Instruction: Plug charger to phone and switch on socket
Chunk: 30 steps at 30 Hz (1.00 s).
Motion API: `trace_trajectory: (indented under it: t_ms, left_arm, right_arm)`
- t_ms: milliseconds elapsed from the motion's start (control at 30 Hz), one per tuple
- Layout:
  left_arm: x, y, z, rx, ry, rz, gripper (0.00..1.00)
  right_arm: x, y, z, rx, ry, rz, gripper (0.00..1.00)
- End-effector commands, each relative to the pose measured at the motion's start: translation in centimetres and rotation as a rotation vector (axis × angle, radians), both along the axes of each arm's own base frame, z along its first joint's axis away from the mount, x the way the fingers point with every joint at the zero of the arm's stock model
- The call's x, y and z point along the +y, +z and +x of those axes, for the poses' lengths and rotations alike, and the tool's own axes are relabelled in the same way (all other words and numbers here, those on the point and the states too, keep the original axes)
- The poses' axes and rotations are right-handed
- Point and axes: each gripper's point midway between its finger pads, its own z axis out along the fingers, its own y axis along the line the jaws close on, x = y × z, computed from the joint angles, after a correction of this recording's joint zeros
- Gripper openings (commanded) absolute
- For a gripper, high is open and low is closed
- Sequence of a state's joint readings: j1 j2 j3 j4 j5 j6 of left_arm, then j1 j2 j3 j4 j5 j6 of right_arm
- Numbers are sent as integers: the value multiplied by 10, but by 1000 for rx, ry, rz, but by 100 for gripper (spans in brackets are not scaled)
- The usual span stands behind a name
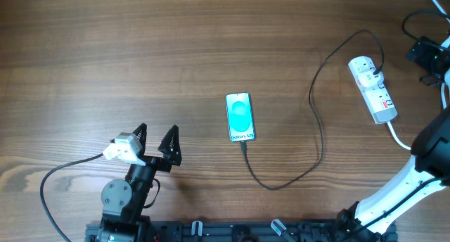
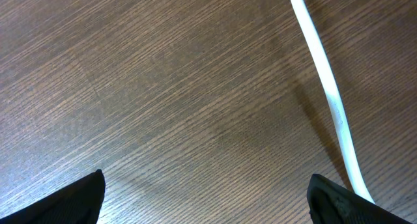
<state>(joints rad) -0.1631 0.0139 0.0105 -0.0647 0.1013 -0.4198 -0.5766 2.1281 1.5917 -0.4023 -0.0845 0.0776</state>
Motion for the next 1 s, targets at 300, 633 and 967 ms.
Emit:
trace_trajectory:
  t_ms: [300,633,967]
  left_arm:
    - [1,-2,0,-5,5,20,100]
    - [1,-2,0,-5,5,20,100]
    - [1,-2,0,-5,5,20,100]
  right_arm:
    - [0,16,4,-28,0,-21,100]
    - [0,56,5,-91,0,-62,100]
    - [10,189,-12,-305,-1,-200,100]
